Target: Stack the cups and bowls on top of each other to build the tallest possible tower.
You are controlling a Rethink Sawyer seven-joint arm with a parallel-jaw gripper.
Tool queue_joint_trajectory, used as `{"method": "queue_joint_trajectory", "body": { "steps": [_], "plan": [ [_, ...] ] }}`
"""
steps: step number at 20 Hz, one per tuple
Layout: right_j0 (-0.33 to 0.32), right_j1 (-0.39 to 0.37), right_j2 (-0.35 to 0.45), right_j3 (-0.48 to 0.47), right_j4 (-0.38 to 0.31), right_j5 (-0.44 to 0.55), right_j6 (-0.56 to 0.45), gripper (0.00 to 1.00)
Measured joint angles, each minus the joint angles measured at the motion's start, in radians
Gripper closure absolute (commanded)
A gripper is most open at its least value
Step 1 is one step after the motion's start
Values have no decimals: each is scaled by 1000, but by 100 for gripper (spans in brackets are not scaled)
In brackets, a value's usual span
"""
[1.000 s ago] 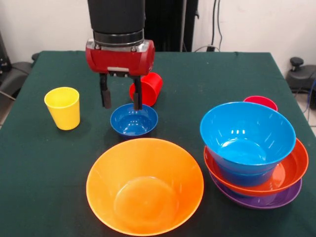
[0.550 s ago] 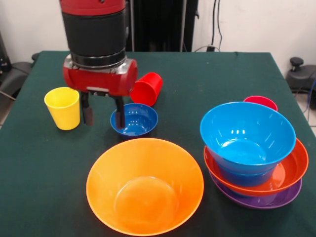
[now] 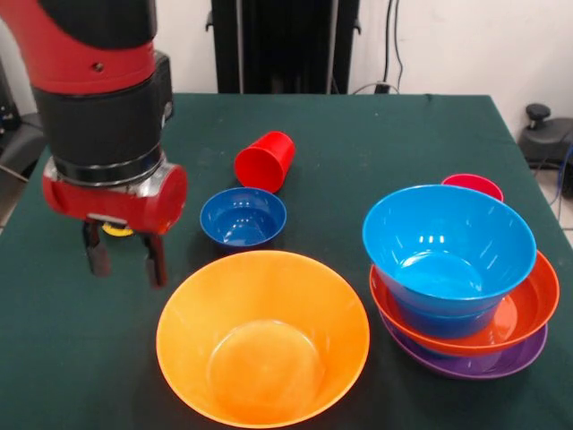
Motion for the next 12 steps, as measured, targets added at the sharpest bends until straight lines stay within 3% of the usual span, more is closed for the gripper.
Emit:
{"method": "queue_joint_trajectory", "body": {
  "steps": [6, 12],
  "plan": [
    [1, 71, -1, -94, 0, 11, 0, 0],
    [3, 114, -4, -130, 0, 11, 0, 0]
  ]
}}
